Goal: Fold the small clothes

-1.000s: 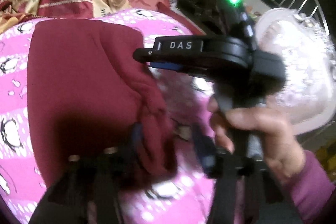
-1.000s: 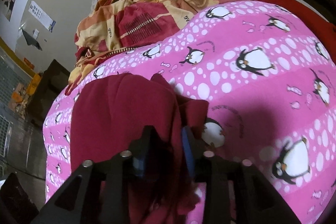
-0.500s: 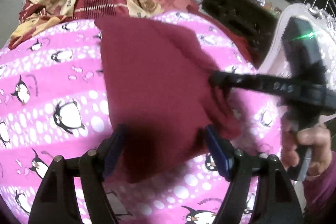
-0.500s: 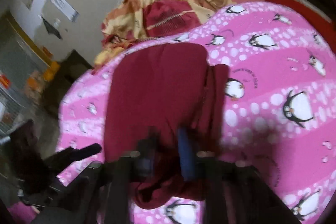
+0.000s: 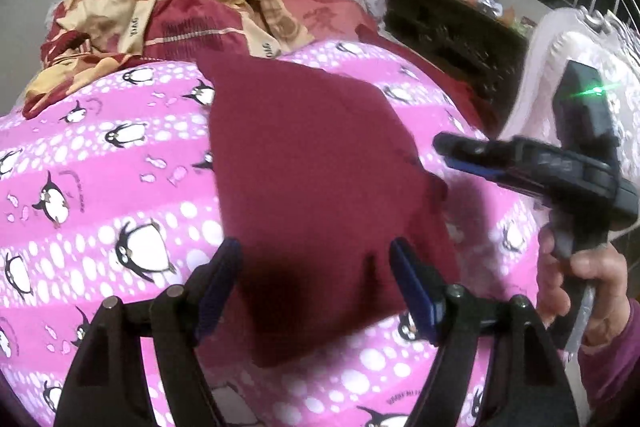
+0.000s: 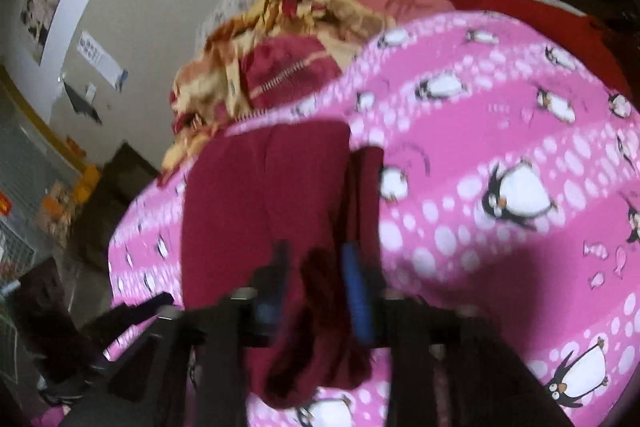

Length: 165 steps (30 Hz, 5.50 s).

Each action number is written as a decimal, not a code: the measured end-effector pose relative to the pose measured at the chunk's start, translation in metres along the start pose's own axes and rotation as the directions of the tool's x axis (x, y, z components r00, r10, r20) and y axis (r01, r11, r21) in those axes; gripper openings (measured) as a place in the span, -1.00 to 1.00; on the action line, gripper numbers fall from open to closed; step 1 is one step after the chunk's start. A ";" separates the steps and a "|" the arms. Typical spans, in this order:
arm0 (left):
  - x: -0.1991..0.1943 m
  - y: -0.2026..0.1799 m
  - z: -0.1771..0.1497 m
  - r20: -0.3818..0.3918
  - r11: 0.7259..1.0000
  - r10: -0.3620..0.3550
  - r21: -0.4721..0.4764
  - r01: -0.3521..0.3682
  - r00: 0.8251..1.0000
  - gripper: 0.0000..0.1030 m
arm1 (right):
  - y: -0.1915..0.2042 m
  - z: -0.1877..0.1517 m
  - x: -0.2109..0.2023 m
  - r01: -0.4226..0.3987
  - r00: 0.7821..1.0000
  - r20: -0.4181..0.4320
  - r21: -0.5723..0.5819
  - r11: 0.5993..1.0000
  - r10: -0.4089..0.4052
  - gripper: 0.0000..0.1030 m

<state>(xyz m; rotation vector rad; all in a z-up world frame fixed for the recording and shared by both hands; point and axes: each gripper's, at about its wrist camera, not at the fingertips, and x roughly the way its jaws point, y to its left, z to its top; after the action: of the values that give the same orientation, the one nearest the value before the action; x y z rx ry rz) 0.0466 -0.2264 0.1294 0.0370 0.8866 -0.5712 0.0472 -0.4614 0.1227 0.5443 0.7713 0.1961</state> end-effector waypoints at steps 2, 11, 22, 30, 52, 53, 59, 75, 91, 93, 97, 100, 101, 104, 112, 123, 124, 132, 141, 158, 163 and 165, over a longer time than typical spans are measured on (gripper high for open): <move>0.003 0.006 0.004 -0.001 1.000 0.010 -0.027 -0.010 1.000 0.45 | 0.011 0.006 0.009 0.008 1.000 -0.012 -0.029 1.000 -0.008 0.01; 0.031 0.022 0.005 -0.051 0.997 0.021 -0.068 -0.025 0.998 0.46 | 0.015 0.016 0.077 0.180 0.977 -0.089 -0.157 0.971 -0.195 -0.02; 0.038 0.030 0.001 -0.057 0.995 0.016 -0.100 -0.022 0.998 0.53 | 0.017 0.015 0.062 0.157 0.981 -0.089 -0.153 0.976 -0.172 -0.01; 0.036 0.031 0.000 -0.056 0.994 0.012 -0.105 -0.017 0.998 0.53 | 0.019 -0.008 0.048 0.135 0.983 -0.099 -0.165 0.977 -0.153 -0.01; 0.038 0.061 0.003 -0.039 0.939 -0.180 -0.305 0.160 0.983 0.61 | -0.024 -0.007 0.051 -0.041 0.996 -0.077 0.006 0.999 0.041 0.65; 0.040 0.064 0.003 -0.032 0.928 -0.199 -0.329 0.178 0.979 0.62 | -0.027 -0.006 0.055 -0.057 0.995 -0.085 0.009 0.998 0.058 0.65; 0.061 0.068 0.008 -0.050 0.906 -0.255 -0.363 0.220 0.966 0.65 | -0.035 -0.005 0.078 -0.107 0.987 -0.122 0.006 0.994 0.107 0.66; 0.056 0.049 0.015 -0.051 0.899 -0.329 -0.322 0.297 0.943 0.31 | 0.007 -0.005 0.054 -0.162 0.976 -0.159 -0.058 0.985 0.151 -0.06; -0.066 0.044 -0.094 -0.128 0.923 -0.265 -0.318 0.214 0.956 0.31 | 0.075 -0.109 0.010 -0.242 0.907 -0.362 -0.032 0.970 0.214 -0.06; -0.061 0.046 -0.110 -0.150 0.921 -0.258 -0.335 0.196 0.954 0.31 | 0.076 -0.124 0.013 -0.209 0.909 -0.378 -0.051 0.977 0.175 -0.06; -0.047 0.043 -0.132 -0.221 0.946 -0.187 -0.304 0.115 0.957 0.36 | 0.082 -0.149 0.010 -0.073 0.931 -0.364 -0.152 0.986 0.013 0.04; -0.058 0.038 -0.139 -0.174 0.967 -0.103 -0.249 0.057 0.979 0.53 | 0.096 -0.155 -0.015 -0.008 0.953 -0.295 -0.250 0.968 -0.069 0.07; -0.063 0.037 -0.140 -0.165 0.970 -0.083 -0.238 0.042 0.983 0.57 | 0.103 -0.156 -0.028 0.027 0.962 -0.251 -0.291 0.956 -0.104 0.07; -0.076 0.041 -0.140 -0.148 0.979 0.004 -0.200 -0.033 0.989 0.60 | 0.122 -0.160 -0.059 0.083 0.979 -0.141 -0.393 0.916 -0.149 0.07; -0.094 0.050 -0.146 -0.062 0.970 0.152 -0.184 -0.161 0.986 0.68 | 0.165 -0.204 -0.059 0.014 0.982 -0.149 -0.551 0.834 -0.115 0.01; -0.120 0.048 -0.151 0.018 0.953 0.276 -0.138 -0.271 0.961 0.68 | 0.116 -0.220 -0.021 0.106 0.951 -0.211 -0.463 0.880 -0.226 -0.18; -0.122 0.048 -0.150 0.025 0.951 0.280 -0.141 -0.274 0.960 0.68 | 0.118 -0.220 -0.024 0.108 0.952 -0.206 -0.467 0.878 -0.227 -0.18; -0.124 0.047 -0.145 0.033 0.938 0.327 -0.129 -0.321 0.944 0.68 | 0.135 -0.205 -0.076 0.147 0.974 -0.091 -0.453 0.879 -0.209 0.23; -0.122 0.039 -0.145 0.029 0.932 0.347 -0.127 -0.341 0.937 0.68 | 0.141 -0.188 -0.073 0.275 0.958 0.024 -0.377 0.885 -0.287 0.62; -0.123 0.037 -0.145 0.020 0.905 0.415 -0.107 -0.411 0.910 0.91 | 0.140 -0.184 -0.062 0.281 0.957 0.034 -0.344 0.896 -0.287 0.82; -0.124 0.037 -0.145 0.020 0.901 0.423 -0.111 -0.419 0.906 0.91 | 0.138 -0.185 -0.063 0.270 0.961 0.031 -0.338 0.902 -0.276 0.82; -0.124 0.039 -0.145 0.017 0.897 0.429 -0.121 -0.424 0.903 0.91 | 0.138 -0.184 -0.064 0.271 0.960 0.035 -0.338 0.901 -0.276 0.82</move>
<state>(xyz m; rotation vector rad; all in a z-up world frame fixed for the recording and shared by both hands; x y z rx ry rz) -0.1006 -0.0986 0.1207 0.1125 0.8348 -0.1075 -0.1243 -0.2947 0.1268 0.1024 0.7981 0.0683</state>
